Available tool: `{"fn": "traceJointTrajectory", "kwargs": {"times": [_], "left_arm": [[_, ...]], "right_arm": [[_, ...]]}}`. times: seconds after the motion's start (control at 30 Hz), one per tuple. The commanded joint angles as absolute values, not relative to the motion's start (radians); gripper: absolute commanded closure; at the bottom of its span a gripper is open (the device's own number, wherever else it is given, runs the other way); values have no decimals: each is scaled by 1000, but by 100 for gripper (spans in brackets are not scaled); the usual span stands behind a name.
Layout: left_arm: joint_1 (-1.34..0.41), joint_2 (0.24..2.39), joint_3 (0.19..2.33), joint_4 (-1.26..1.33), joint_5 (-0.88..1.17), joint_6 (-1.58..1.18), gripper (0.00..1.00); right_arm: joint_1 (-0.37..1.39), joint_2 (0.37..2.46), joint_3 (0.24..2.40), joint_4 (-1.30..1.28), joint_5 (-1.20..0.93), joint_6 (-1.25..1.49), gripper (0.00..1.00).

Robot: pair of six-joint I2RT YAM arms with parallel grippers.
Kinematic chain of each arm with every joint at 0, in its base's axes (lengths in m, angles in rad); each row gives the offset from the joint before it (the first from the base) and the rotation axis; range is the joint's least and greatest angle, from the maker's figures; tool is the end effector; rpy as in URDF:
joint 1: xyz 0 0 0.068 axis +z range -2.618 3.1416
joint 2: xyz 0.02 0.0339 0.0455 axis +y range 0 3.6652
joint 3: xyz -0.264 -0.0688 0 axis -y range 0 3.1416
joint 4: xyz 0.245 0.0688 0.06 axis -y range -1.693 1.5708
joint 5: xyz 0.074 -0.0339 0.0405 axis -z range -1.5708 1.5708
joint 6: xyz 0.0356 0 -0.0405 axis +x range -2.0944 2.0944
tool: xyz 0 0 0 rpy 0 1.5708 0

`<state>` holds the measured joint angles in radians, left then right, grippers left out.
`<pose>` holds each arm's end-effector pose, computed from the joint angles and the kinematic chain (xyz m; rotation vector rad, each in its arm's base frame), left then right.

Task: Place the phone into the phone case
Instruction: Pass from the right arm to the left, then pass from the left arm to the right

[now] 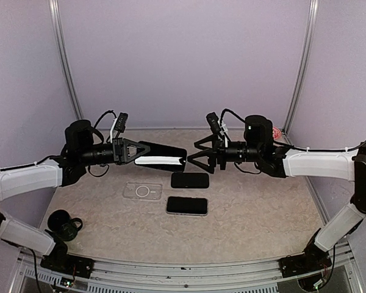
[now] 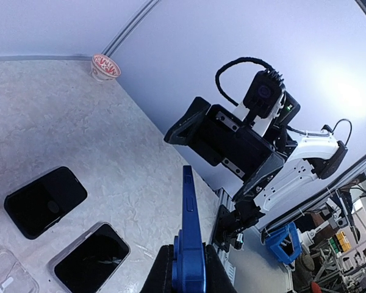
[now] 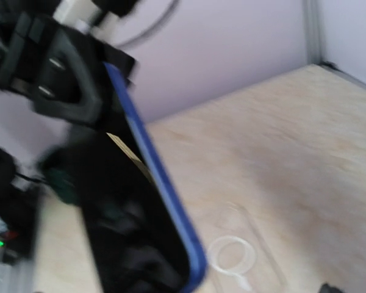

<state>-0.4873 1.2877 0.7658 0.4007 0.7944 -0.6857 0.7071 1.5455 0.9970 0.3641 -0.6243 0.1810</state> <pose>0.2415 -0.1567 0.2849 0.4842 1.8462 -1.5020 0.2562 0.2463 0.2820 -0.9402 1.6233 1.1746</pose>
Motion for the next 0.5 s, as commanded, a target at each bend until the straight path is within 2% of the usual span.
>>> {"fn": "traceJointTrajectory", "kwargs": {"times": [0.0,0.27,0.47], "left_arm": [[-484,1237,711,655,776,-761,100],[-527,1223,675,806,725,-792,100],[-559,1226,677,855,695,-785,100]], "right_arm": [[696,1510,975,554,-780,396,5],[696,1624,948,960,-912,804,11],[698,1685,959,1069,-915,913,13]]}}
